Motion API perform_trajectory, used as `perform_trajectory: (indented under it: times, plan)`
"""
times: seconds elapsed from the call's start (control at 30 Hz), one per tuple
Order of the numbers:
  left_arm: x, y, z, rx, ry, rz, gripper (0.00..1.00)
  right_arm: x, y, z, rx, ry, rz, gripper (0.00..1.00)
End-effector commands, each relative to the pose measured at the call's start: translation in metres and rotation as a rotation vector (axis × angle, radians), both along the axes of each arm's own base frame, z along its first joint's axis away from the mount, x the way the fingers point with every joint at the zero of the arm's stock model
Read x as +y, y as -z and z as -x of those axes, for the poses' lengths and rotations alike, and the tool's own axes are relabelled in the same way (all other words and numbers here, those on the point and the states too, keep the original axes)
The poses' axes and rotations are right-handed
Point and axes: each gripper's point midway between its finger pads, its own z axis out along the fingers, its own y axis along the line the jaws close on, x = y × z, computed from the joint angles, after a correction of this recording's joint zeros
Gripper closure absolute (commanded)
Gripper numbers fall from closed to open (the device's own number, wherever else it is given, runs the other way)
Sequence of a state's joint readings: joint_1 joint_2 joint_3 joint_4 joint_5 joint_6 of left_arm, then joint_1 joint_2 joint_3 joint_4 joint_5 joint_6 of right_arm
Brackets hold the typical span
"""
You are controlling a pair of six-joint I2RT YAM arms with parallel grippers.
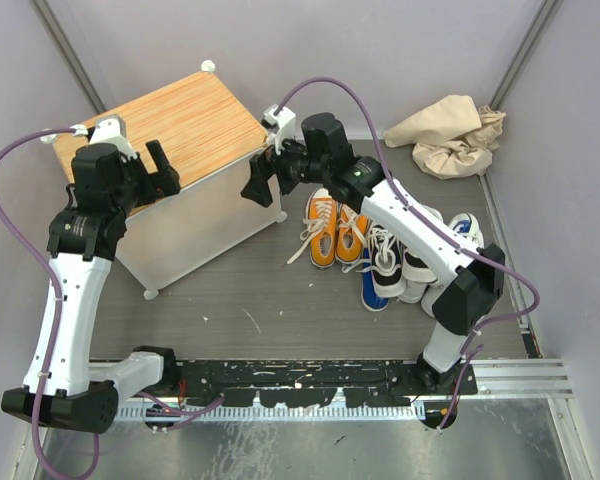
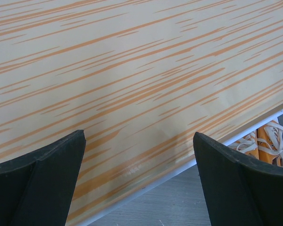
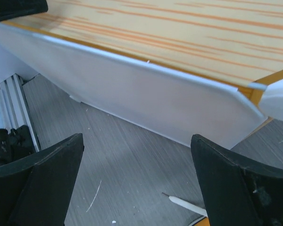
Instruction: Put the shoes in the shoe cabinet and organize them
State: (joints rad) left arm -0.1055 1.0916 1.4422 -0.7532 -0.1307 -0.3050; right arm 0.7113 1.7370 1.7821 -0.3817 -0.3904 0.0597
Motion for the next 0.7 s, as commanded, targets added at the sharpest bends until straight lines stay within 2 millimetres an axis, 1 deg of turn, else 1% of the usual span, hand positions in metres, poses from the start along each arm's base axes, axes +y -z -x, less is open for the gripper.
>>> perform_trajectory:
  times: [0.0, 0.1, 0.2, 0.27, 0.37, 0.47, 0.67]
  plan:
    - [-0.004, -0.018, 0.001, -0.073, 0.009, 0.031, 0.02, -0.016, -0.044, 0.024, -0.111, -0.047, -0.054, 0.00]
    - [-0.006, -0.019, 0.002, -0.071, 0.017, 0.039, 0.02, -0.018, -0.063, 0.022, -0.158, -0.027, -0.086, 0.00]
    - [-0.007, -0.018, 0.003, -0.070, 0.019, 0.046, 0.02, -0.012, -0.078, 0.017, -0.174, -0.034, -0.105, 0.00]
    - [-0.008, -0.017, 0.003, -0.068, 0.020, 0.052, 0.02, -0.008, -0.083, 0.011, -0.177, -0.025, -0.111, 0.00]
    - [-0.010, -0.013, 0.003, -0.065, 0.026, 0.061, 0.02, -0.002, -0.084, -0.001, -0.171, 0.000, -0.113, 0.00]
    - [-0.012, -0.008, 0.002, -0.052, 0.036, 0.068, 0.02, 0.007, -0.079, -0.012, -0.155, 0.008, -0.114, 0.00]
    - [-0.015, -0.002, 0.002, -0.040, 0.046, 0.077, 0.02, 0.026, -0.068, -0.025, -0.118, -0.014, -0.125, 0.00]
